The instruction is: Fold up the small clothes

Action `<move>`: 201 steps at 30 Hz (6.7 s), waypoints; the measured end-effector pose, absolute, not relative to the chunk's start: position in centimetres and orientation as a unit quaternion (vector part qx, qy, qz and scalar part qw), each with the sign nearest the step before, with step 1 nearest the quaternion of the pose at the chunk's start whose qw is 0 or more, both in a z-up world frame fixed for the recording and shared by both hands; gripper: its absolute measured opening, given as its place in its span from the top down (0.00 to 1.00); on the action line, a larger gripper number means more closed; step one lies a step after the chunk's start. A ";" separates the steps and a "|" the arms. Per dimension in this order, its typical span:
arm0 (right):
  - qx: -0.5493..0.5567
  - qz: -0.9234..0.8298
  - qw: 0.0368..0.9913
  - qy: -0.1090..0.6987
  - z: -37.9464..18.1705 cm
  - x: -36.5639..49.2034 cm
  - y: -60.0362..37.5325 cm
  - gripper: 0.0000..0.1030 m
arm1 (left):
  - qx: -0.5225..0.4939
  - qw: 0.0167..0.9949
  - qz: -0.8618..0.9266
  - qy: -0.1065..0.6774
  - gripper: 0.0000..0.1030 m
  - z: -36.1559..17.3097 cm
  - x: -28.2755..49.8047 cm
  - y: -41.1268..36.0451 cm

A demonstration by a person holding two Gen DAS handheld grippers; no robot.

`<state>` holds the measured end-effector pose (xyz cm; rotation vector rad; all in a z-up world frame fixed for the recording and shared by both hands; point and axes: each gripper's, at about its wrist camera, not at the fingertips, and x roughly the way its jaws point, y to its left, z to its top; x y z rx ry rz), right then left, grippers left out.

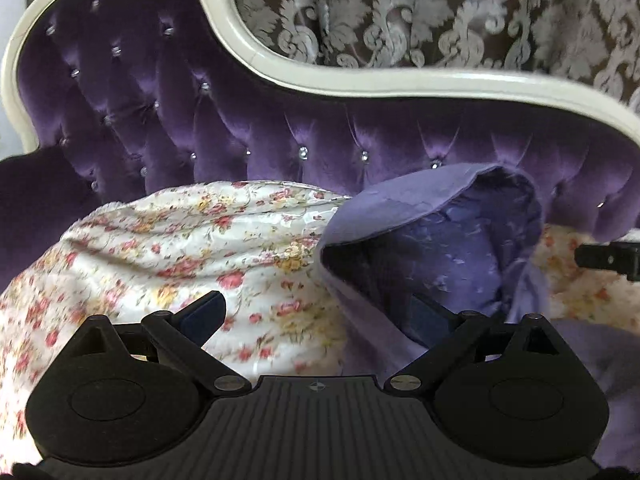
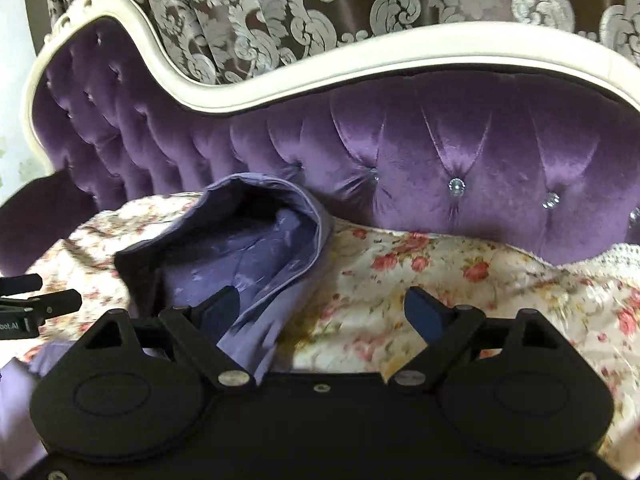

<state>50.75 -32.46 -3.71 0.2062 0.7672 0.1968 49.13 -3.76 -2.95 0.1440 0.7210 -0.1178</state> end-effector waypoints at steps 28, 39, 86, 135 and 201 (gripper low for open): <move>0.050 0.110 0.924 0.363 -6.7 55.6 -28.0 0.12 | -0.070 0.911 0.043 0.404 0.03 -8.7 58.9 3.4; -0.089 -0.001 0.931 0.354 -8.4 55.8 -30.1 0.14 | -0.100 0.901 0.025 0.420 0.00 -10.2 59.4 4.2; 0.087 0.198 0.927 0.306 -5.1 58.7 -29.5 0.91 | -0.002 0.920 -0.137 0.368 0.90 -6.5 56.6 -1.5; -0.189 0.341 0.891 0.232 3.3 41.8 -23.0 0.92 | -0.135 0.860 -0.287 0.399 0.48 -5.4 37.3 -4.0; 0.197 0.178 0.847 0.460 -4.7 39.5 -30.1 0.28 | -0.119 0.902 -0.155 0.386 0.44 -5.5 33.0 1.2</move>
